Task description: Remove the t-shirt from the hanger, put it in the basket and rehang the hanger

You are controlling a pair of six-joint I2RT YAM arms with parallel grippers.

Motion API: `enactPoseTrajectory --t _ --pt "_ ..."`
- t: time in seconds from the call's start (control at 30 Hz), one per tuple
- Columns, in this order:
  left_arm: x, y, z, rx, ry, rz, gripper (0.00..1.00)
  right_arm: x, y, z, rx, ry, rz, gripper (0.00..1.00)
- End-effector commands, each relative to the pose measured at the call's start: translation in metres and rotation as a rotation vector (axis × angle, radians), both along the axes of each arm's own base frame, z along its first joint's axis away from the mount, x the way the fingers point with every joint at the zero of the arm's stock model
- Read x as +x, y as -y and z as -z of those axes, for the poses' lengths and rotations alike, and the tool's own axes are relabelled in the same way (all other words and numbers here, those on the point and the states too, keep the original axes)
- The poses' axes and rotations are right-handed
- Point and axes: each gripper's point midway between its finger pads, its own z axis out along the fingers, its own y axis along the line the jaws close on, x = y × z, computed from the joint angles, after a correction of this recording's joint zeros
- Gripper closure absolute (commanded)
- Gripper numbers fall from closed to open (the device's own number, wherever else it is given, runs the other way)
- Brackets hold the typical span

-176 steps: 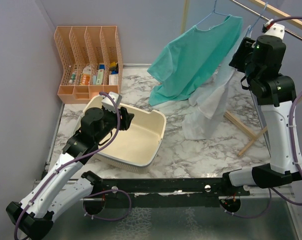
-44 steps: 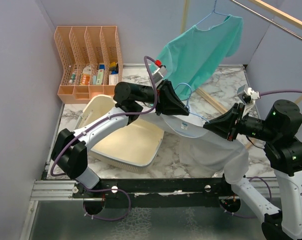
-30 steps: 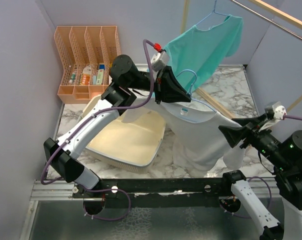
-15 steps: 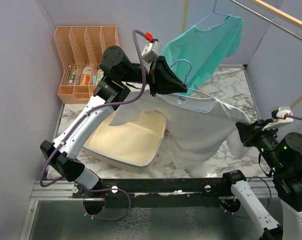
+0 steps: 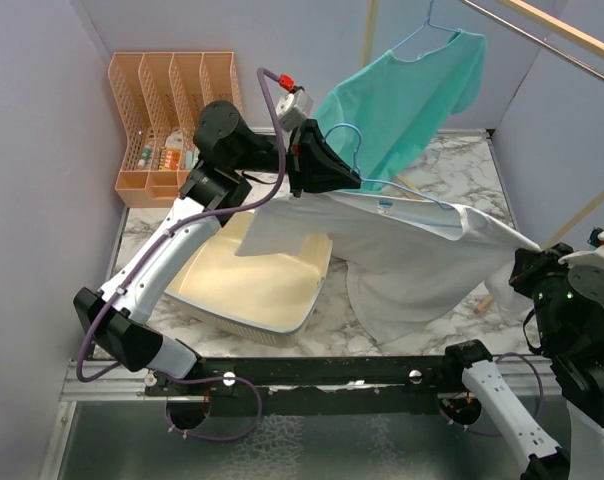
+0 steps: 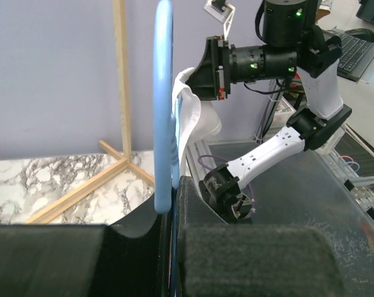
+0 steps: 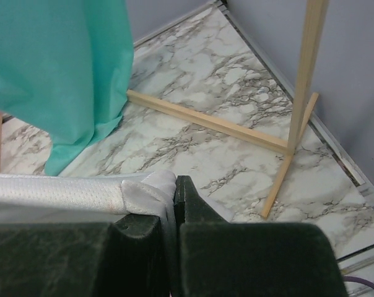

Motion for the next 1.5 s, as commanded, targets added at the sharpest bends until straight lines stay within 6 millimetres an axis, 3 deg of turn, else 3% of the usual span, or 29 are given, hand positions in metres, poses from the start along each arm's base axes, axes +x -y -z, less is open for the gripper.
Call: enactPoseTrajectory --t 0.0,0.17,0.33,0.6,0.8,1.03,1.17,1.3,1.47 --pt "-0.030 -0.029 -0.031 -0.080 0.129 0.020 1.00 -0.015 0.040 0.016 -0.048 -0.086 0.248 0.99" --pt "-0.050 -0.040 -0.021 -0.049 0.124 0.062 1.00 -0.009 0.035 0.023 -0.008 -0.099 0.254 0.99" --pt "-0.047 -0.048 -0.001 -0.001 0.134 -0.014 1.00 -0.010 0.040 0.019 -0.006 -0.094 0.286 0.99" --pt "-0.039 -0.062 0.010 0.014 0.124 -0.103 1.00 -0.036 0.056 0.014 0.002 -0.063 0.347 0.99" --pt "-0.029 -0.057 0.004 -0.022 0.090 -0.120 1.00 -0.029 0.042 0.015 0.027 -0.074 0.255 0.99" --pt "0.007 -0.029 -0.012 -0.093 0.018 -0.076 1.00 -0.006 -0.014 -0.002 -0.003 -0.002 -0.129 0.99" --pt "0.022 0.000 -0.020 -0.085 0.002 -0.024 1.00 -0.001 -0.040 0.000 -0.009 -0.020 -0.277 0.99" --pt "0.035 0.031 -0.025 -0.061 0.012 0.012 1.00 0.001 -0.039 0.007 -0.020 -0.061 -0.270 0.99" --pt "0.056 0.057 -0.032 -0.068 -0.006 0.061 1.00 -0.003 -0.023 0.006 0.011 -0.057 -0.159 0.99"
